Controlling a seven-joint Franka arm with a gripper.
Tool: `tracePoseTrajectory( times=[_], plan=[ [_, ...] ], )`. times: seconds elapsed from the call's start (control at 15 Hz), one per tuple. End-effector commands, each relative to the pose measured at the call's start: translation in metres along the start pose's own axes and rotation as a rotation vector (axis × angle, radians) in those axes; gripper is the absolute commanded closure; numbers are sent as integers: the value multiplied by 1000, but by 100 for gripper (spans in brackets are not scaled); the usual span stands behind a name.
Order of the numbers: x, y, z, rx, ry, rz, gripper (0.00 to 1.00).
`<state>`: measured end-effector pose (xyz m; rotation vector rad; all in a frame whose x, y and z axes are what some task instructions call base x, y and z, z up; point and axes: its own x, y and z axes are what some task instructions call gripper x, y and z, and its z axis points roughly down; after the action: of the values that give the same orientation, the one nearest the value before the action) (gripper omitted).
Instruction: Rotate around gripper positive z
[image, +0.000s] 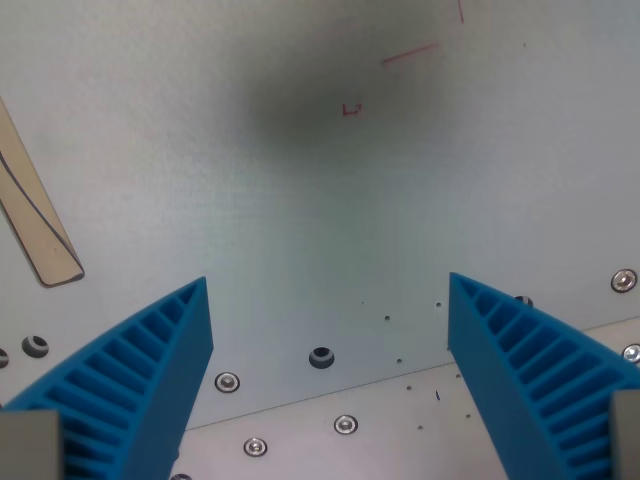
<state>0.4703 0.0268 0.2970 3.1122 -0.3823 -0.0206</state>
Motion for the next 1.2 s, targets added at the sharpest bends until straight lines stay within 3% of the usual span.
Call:
tracePoseTrajectory(
  times=[0.07,1.2],
  plan=[
    [0,0,-2,1,3,12,0],
    [0,0,-2,1,3,210,0]
  ],
)
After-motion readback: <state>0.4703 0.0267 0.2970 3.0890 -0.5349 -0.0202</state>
